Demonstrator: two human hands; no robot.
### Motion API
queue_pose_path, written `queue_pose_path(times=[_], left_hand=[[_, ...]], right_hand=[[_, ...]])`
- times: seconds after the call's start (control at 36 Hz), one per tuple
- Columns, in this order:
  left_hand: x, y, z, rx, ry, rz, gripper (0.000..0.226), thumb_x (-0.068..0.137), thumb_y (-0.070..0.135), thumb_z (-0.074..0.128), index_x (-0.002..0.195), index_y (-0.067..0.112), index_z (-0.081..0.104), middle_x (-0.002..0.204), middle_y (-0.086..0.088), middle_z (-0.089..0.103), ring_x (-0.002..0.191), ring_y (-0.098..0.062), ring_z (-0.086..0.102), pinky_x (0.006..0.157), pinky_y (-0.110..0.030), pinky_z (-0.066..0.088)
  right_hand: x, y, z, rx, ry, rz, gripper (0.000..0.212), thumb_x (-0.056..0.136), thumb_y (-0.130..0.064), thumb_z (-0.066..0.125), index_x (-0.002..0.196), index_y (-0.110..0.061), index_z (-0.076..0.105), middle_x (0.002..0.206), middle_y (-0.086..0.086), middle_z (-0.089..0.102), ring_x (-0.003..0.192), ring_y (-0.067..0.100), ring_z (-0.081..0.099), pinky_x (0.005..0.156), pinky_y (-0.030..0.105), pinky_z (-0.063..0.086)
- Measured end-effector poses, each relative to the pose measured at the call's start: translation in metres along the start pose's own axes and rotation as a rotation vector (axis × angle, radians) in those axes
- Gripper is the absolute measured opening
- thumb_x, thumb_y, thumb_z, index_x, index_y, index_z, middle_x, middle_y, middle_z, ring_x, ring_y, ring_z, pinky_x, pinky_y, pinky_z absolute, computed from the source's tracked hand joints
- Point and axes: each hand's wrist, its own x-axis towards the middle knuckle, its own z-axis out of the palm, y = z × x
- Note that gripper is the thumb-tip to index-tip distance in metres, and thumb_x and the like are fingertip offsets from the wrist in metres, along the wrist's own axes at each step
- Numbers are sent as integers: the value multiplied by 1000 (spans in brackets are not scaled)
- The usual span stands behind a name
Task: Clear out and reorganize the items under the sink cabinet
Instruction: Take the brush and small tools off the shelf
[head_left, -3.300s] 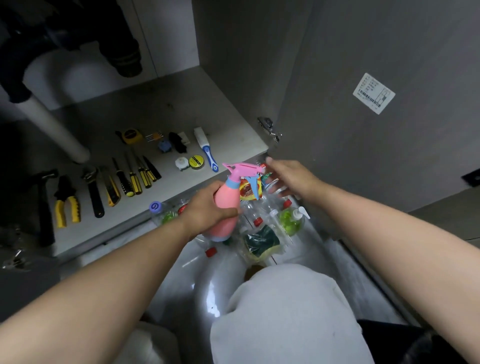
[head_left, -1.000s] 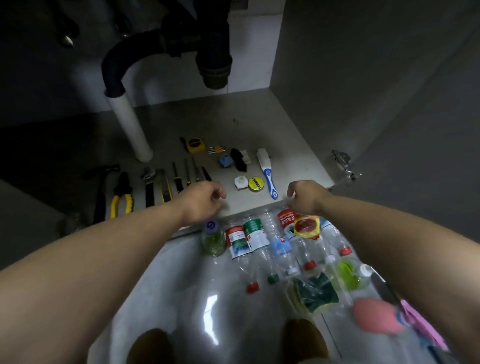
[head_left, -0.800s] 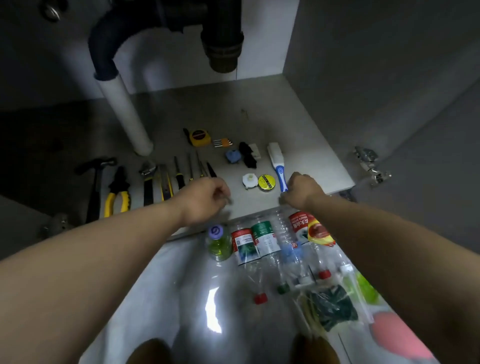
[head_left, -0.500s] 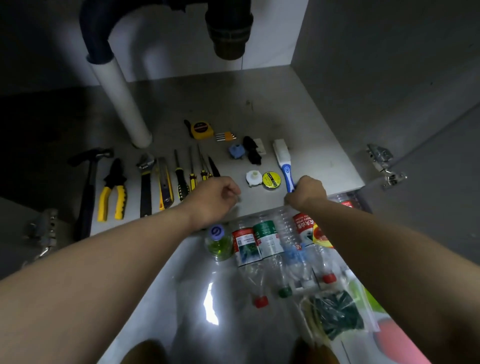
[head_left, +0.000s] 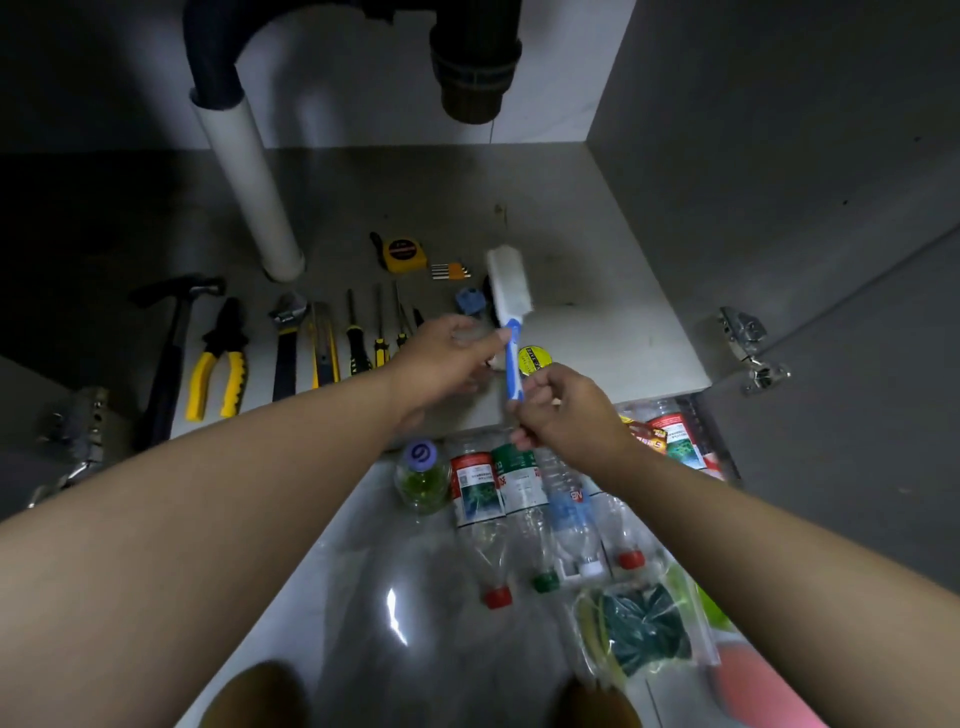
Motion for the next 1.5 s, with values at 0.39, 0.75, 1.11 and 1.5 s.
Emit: queue_pose_path(times=[0.39,0.75,1.11,1.5], left_hand=[[-14,2,-59,-140,108,-61,23,101,37,59,118,22,59,97,-4,73,79,-14,74,75,-34,60],[-107,-81,-117,139,-56,-285,26,101,14,57,125,25,56,103,-11,67,91,-21,65,92,-38,53],[-113,-199,-134,639,19,-282,39,92,14,67,123,19,45,117,-14,60,101,-31,61,79,-33,50],[-76,-258,-140,1112,350,-142,56,90,13,51,141,37,51,122,-7,56,119,-32,51,103,-42,36]], right_hand=[[47,12,-4,-523,204,-296,29,93,-28,66,122,-27,61,122,4,54,98,22,63,86,34,51],[71,21,5,-971,115,-94,52,85,-15,72,131,-14,49,128,20,43,105,47,57,93,48,52],[-27,61,40,-690,46,-75,39,86,-35,74,109,-16,49,102,10,60,79,25,62,67,38,55],[-67,88,148,-584,-398,-128,34,80,-32,78,109,-28,60,105,0,55,88,18,60,78,35,56]])
